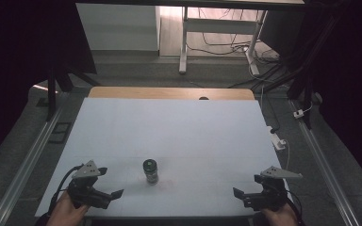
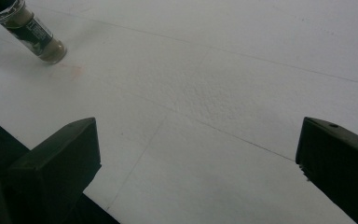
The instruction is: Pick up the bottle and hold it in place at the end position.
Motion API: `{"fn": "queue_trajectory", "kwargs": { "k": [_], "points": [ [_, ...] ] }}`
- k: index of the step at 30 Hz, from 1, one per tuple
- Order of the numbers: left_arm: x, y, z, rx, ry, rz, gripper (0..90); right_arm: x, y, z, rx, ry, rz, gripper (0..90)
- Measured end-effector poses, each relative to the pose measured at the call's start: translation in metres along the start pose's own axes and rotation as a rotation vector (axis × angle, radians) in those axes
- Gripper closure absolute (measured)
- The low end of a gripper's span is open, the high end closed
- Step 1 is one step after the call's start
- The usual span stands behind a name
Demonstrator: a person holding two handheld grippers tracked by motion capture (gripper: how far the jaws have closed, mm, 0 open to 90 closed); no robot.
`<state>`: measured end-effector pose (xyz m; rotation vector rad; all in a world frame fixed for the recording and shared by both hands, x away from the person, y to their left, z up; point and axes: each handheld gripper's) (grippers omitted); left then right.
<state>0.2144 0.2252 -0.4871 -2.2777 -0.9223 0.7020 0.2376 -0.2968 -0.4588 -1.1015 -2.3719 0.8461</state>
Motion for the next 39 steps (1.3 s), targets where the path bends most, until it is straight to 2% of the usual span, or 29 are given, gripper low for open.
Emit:
{"fn": "queue_trajectory", "kwargs": {
  "k": [6, 13, 16, 19, 24, 30, 34, 35, 39],
  "points": [
    [-0.004, 0.014, -0.009, 0.040, 0.026, -0.023, 0.2, 0.000, 0.000, 0.000, 0.002, -0.001, -0.005, 0.0],
    [-0.002, 0.032, -0.018, 0.061, 0.022, -0.004, 0.0, -0.002, 0.001, 0.000, 0.009, 0.013, -0.012, 0.0],
    [0.000, 0.037, -0.023, 0.050, 0.024, 0.011, 0.0, -0.003, 0.002, 0.000, 0.011, 0.021, -0.017, 0.0],
    [0.000, 0.043, -0.028, 0.051, 0.042, 0.020, 0.0, -0.003, 0.002, 0.000, 0.013, 0.023, -0.021, 0.0],
    [-0.003, 0.058, -0.034, 0.059, 0.100, 0.015, 0.0, -0.003, 0.002, 0.000, 0.013, 0.026, -0.020, 1.3],
    [-0.006, 0.075, -0.040, 0.073, 0.114, 0.050, 0.0, -0.003, 0.002, 0.000, 0.013, 0.022, -0.020, 1.3],
    [-0.009, 0.086, -0.042, 0.086, 0.136, 0.051, 0.0, -0.002, 0.002, -0.001, 0.018, 0.017, -0.021, 1.3],
    [-0.012, 0.091, -0.044, 0.097, 0.152, 0.045, 0.0, -0.002, 0.002, -0.001, 0.019, 0.015, -0.022, 1.3],
    [-0.014, 0.098, -0.045, 0.106, 0.169, 0.036, 4.9, -0.002, 0.002, -0.001, 0.020, 0.013, -0.020, 1.4]
  ]
}}
Point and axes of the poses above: each handheld gripper's, and its own axes: y roughly forward along the jaws, z roughly out of its underside, x roughly to its left, and after that the axes turned 6 degrees about -y, right-handed
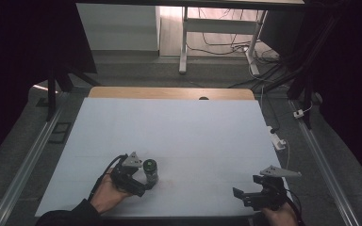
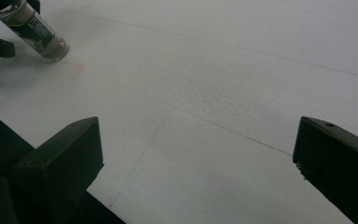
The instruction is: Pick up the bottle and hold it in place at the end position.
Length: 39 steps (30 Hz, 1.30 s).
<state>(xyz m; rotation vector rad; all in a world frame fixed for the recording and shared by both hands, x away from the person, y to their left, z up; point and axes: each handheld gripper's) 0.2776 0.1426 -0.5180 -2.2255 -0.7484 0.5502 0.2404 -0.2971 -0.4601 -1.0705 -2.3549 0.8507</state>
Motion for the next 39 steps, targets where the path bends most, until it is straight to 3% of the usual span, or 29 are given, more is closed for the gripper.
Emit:
{"fn": "queue_trajectory", "kwargs": {
  "k": [4, 5, 12, 13, 15, 26, 31, 39],
  "points": [
    [-0.001, 0.004, -0.002, 0.001, 0.027, -0.013, 12.5, 0.000, 0.000, 0.000, 0.000, -0.003, 0.000, 1.4],
    [-0.001, 0.004, -0.003, -0.001, 0.032, -0.010, 19.7, 0.000, 0.000, 0.000, 0.000, -0.006, 0.001, 1.4],
    [-0.003, 0.003, -0.004, -0.013, 0.072, 0.003, 38.1, 0.001, 0.000, 0.000, 0.002, -0.008, 0.001, 1.3],
    [-0.003, 0.003, -0.004, -0.013, 0.082, 0.016, 47.1, 0.001, 0.000, 0.000, 0.004, -0.008, 0.001, 1.4],
    [-0.006, 0.002, -0.005, -0.011, 0.106, 0.022, 52.7, 0.001, 0.000, 0.000, 0.005, -0.009, 0.001, 1.4],
    [-0.009, 0.000, -0.010, 0.021, 0.067, -0.018, 53.6, 0.001, 0.000, 0.000, 0.010, -0.012, 0.000, 1.4],
    [-0.009, -0.001, -0.016, 0.020, 0.062, -0.005, 53.6, 0.001, 0.001, 0.000, 0.012, -0.012, -0.003, 1.4],
    [-0.009, -0.002, -0.033, 0.002, 0.014, 0.014, 53.6, 0.001, 0.001, 0.000, 0.012, -0.012, -0.004, 1.4]
  ]
}}
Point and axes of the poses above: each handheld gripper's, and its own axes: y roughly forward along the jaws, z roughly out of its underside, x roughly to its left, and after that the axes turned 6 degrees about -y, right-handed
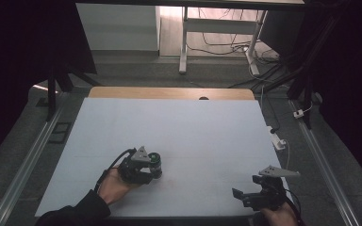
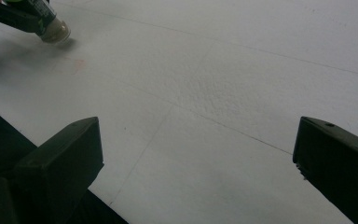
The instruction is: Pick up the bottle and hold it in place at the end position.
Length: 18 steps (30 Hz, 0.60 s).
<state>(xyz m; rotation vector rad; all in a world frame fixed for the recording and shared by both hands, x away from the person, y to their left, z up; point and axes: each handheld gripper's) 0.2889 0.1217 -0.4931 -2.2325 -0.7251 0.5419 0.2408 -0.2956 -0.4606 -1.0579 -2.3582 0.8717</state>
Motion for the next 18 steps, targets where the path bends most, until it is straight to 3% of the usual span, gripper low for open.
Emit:
{"fn": "queue_trajectory", "kwargs": {
  "k": [7, 18],
  "points": [
    [0.003, -0.002, -0.016, -0.018, -0.010, 0.005, 53.6, 0.000, 0.000, 0.000, 0.002, -0.001, -0.001, 1.4],
    [0.009, 0.003, -0.043, -0.023, -0.014, -0.068, 53.7, -0.001, 0.000, 0.000, 0.000, 0.003, -0.003, 1.4]
  ]
}}
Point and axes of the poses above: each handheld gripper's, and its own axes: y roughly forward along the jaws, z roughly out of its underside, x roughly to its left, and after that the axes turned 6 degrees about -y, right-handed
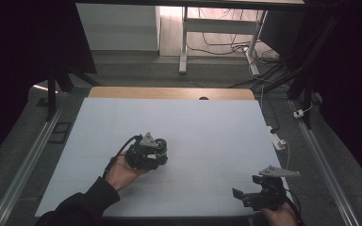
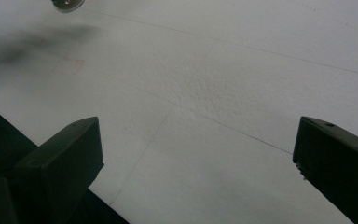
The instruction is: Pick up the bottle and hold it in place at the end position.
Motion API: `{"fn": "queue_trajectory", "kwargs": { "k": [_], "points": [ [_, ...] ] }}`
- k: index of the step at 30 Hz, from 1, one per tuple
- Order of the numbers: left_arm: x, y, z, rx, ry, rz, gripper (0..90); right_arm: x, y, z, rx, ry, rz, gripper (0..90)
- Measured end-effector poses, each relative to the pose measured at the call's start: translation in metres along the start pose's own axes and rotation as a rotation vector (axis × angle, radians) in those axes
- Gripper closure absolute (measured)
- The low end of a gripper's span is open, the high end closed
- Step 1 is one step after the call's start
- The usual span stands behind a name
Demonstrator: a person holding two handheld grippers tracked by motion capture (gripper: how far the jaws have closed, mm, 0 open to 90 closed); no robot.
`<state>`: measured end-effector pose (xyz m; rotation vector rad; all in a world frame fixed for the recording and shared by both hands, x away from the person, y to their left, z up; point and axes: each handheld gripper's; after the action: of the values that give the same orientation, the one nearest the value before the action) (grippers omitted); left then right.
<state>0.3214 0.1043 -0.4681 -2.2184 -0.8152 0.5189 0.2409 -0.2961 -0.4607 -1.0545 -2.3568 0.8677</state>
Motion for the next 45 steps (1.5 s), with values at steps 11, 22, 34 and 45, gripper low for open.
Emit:
{"fn": "queue_trajectory", "kwargs": {
  "k": [11, 22, 34, 45],
  "points": [
    [0.008, 0.011, -0.023, -0.020, 0.003, -0.012, 53.6, 0.000, 0.000, 0.000, 0.003, 0.002, -0.001, 1.4],
    [0.022, 0.031, -0.037, -0.028, -0.005, -0.004, 53.6, 0.000, 0.001, 0.000, 0.010, 0.000, 0.004, 1.4],
    [0.038, 0.048, -0.036, -0.029, -0.037, -0.014, 53.6, 0.001, 0.001, -0.001, 0.009, -0.011, 0.016, 1.4],
    [0.049, 0.063, -0.031, -0.033, -0.059, -0.034, 53.6, 0.001, -0.001, 0.000, 0.000, -0.006, 0.019, 1.3]
  ]
}}
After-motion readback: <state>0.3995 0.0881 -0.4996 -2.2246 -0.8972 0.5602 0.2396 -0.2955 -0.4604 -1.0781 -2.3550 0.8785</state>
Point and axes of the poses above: each handheld gripper's, and its own axes: y roughly forward along the jaws, z roughly out of its underside, x roughly to its left, and after that the axes turned 6 degrees about -y, right-handed
